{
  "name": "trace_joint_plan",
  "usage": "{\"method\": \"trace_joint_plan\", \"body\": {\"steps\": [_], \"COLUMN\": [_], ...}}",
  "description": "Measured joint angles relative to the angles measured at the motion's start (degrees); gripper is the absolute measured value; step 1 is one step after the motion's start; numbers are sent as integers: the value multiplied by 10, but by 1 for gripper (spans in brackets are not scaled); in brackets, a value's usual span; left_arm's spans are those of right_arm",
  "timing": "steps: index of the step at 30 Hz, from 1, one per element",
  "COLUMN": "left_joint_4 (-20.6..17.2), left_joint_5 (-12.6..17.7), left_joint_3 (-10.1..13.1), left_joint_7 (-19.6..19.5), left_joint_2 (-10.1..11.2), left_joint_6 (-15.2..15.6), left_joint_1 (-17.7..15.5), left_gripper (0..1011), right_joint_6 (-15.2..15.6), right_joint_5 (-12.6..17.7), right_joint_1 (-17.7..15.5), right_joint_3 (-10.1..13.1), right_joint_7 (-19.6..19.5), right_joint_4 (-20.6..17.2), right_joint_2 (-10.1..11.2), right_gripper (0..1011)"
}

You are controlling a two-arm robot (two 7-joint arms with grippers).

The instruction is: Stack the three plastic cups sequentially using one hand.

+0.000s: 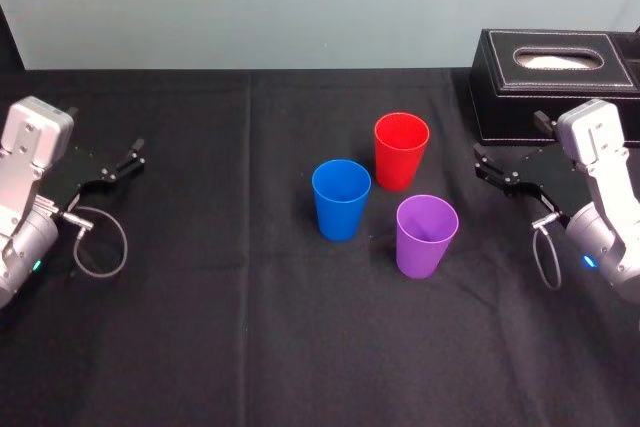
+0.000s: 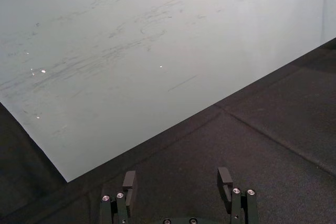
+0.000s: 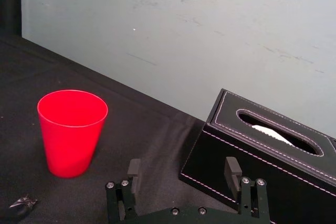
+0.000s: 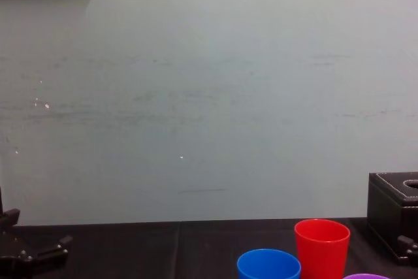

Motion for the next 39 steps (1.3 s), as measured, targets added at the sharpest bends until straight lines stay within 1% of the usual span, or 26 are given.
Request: {"method": "trace_joint_plan", "body": {"steps": [38,39], "left_joint_4": [0,0], "left_joint_5": [0,0], "left_joint_3": [0,0], "left_joint_7": [0,0], "left_joint_2": [0,0], "left_joint_6": [0,0], "left_joint_1": [0,0], "left_gripper": [1005,1005], "right_joint_6": [0,0], "right_joint_5": [0,0], "right_joint_1": [0,-2], "right_joint_3": [0,3], "right_joint_7": [0,0], "right_joint_4": [0,-3], "right_joint_2": [0,0], "right_gripper": [1004,1004]}}
